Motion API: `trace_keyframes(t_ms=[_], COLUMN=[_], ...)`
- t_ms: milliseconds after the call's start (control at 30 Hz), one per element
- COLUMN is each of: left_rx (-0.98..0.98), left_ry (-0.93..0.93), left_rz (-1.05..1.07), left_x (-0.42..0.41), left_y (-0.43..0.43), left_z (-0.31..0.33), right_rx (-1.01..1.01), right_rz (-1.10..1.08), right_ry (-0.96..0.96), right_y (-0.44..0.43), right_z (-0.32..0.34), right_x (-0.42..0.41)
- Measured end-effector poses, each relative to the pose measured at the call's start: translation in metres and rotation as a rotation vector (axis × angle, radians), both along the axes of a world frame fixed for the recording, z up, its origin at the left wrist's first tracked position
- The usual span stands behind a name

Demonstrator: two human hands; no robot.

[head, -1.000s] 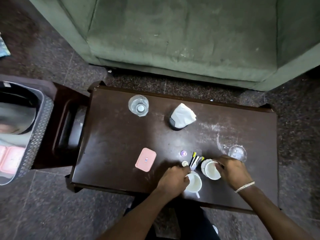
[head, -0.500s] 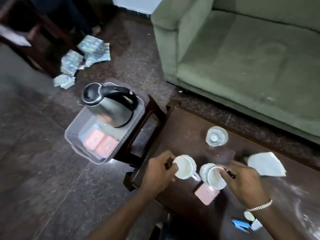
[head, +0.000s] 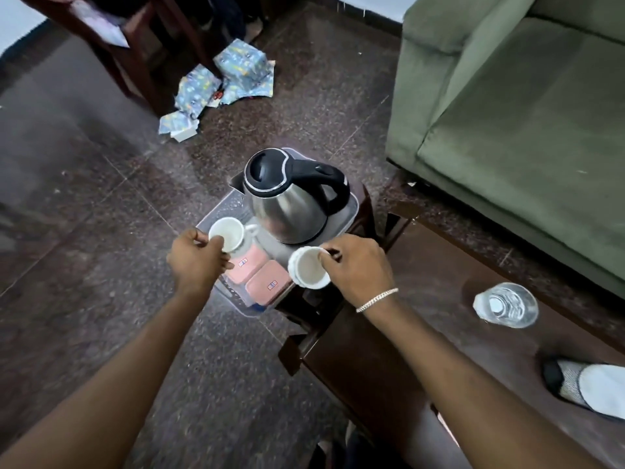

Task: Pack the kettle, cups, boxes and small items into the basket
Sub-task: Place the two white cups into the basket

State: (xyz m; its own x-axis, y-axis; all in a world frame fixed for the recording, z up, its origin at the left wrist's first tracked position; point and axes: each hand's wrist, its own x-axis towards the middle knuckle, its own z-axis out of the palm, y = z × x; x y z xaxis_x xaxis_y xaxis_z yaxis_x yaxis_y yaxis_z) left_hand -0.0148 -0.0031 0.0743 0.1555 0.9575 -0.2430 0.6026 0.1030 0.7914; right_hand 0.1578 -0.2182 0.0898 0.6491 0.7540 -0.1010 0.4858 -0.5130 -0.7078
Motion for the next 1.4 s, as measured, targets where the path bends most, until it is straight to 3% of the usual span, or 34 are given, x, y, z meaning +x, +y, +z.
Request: trace_keyframes(t_ms=[400,600,833,1400], left_rx=[-0.180,-0.244,-0.381,-0.505], left_ry=[-0.041,-0.032,-0.090,-0.214], left_rz=[0.241,0.307,0.319,0.301], left_x=[0.047,0.055,0.059,0.067], left_y=[0.049,0.048,0.055,0.064], left_z=[-0.036,-0.044,-0.057,-0.064], right_rx=[-0.161,-0.265,-0.312,-0.300], right_rz=[-0.051,-0.015,-0.026,0.019], right_ry=[-0.185,-0.169,-0.205,-0.324], right_y=[0.078,0.087,0.093,0.094], right_z=[-0.037,-0.054,-0.068,-0.077], right_x=[-0.017,-0.020,-0.021,-0.029])
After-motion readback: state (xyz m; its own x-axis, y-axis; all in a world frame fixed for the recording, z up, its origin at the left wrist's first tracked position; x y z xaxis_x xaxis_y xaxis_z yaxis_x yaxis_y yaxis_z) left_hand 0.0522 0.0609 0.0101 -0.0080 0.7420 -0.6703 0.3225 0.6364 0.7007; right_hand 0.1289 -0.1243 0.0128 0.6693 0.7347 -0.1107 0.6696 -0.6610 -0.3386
